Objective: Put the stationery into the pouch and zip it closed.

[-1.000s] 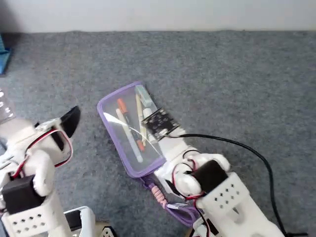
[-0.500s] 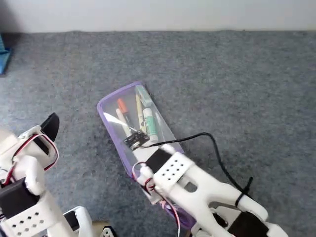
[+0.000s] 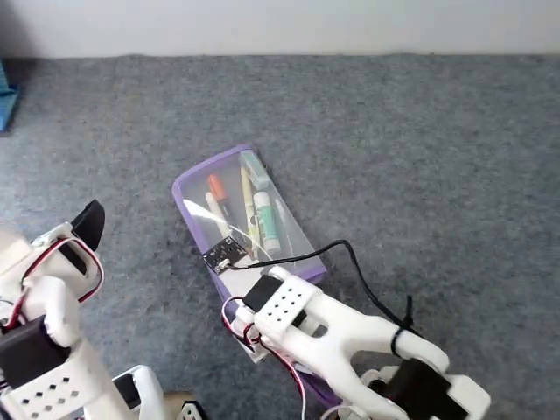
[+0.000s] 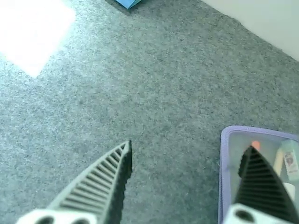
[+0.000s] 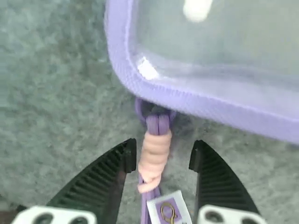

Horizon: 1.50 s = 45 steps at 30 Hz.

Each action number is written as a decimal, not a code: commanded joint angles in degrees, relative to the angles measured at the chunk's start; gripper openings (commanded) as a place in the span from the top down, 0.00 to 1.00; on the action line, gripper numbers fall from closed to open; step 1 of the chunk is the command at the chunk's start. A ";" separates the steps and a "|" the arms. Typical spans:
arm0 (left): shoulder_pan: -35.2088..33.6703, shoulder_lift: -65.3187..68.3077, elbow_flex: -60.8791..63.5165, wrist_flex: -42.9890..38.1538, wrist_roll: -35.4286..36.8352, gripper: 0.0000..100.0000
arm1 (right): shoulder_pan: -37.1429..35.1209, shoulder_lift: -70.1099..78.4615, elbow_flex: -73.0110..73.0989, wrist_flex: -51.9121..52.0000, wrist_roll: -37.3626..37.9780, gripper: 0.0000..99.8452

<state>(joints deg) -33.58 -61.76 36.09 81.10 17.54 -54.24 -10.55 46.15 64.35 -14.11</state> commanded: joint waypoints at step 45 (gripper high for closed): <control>34.37 -0.97 4.97 0.18 -16.44 0.65 | 19.21 -49.71 -8.18 6.64 17.93 0.99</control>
<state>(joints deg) -3.87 -61.93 41.54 83.56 1.36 -35.69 -58.29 43.87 72.35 3.03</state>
